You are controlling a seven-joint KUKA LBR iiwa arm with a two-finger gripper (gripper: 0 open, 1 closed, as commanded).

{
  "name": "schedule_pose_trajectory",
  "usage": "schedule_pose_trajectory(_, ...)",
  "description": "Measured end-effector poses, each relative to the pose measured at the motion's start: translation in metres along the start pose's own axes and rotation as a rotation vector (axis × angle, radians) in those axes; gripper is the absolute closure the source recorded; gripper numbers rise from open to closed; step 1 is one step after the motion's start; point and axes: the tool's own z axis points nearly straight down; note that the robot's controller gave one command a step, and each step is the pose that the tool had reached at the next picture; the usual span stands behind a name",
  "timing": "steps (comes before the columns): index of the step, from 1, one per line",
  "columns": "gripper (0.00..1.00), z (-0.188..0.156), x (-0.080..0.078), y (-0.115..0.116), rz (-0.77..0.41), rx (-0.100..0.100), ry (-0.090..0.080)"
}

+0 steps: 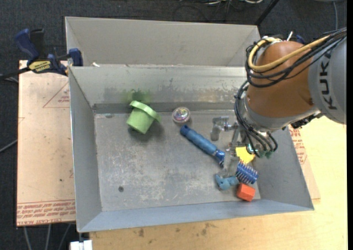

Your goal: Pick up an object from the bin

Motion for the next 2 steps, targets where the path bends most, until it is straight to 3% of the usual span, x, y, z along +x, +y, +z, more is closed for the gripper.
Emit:
schedule_pose_trajectory(1, 0.0, 0.13, -0.002, -0.009, 0.207, -0.001, -0.001)
schedule_pose_trajectory(2, 0.0, 0.132, -0.107, -0.027, 0.248, -0.002, -0.013)
